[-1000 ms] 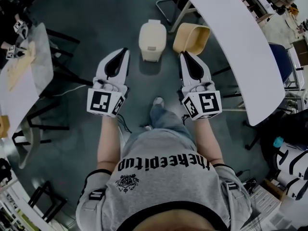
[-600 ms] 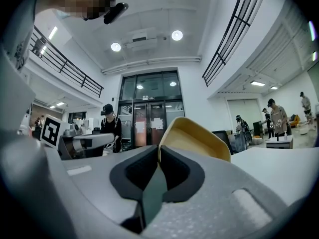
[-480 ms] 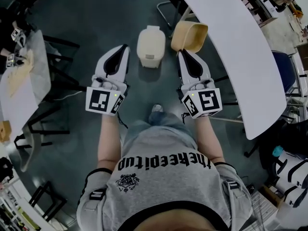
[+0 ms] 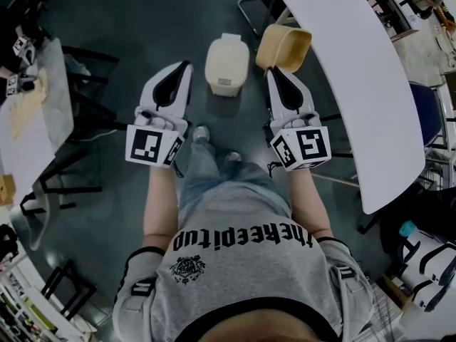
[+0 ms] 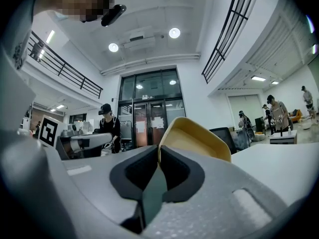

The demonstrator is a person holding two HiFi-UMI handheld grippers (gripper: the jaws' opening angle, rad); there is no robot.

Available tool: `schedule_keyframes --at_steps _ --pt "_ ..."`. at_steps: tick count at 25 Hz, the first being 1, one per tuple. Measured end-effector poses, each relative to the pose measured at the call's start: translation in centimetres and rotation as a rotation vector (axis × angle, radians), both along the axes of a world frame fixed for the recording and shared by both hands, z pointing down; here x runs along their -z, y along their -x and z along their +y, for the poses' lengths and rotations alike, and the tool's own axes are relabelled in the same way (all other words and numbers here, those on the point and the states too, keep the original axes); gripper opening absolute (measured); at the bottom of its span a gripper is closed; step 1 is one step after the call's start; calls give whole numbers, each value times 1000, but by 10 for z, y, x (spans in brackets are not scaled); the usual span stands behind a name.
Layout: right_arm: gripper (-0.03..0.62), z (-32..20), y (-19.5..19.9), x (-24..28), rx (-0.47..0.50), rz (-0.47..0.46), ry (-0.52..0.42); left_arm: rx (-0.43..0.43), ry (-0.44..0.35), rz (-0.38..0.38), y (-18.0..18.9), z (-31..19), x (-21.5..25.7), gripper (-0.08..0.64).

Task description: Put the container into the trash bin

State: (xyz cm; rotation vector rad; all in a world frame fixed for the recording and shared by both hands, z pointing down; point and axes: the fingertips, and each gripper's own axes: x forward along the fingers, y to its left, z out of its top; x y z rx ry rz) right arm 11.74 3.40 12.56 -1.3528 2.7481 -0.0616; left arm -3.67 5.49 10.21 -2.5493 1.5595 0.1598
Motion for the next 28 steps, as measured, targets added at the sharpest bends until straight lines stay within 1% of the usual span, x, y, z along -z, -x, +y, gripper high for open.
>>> schedule_keyframes --at_steps 4,18,28 --pt "23 -16 10 -3 -18 4 3 -20 6 13 10 -19 -4 12" --pt "23 -93 51 -8 -175 3 28 -181 26 6 53 -124 -7 12" --pt "23 -122 62 -19 -286 3 57 -304 50 5 59 -171 -18 12"
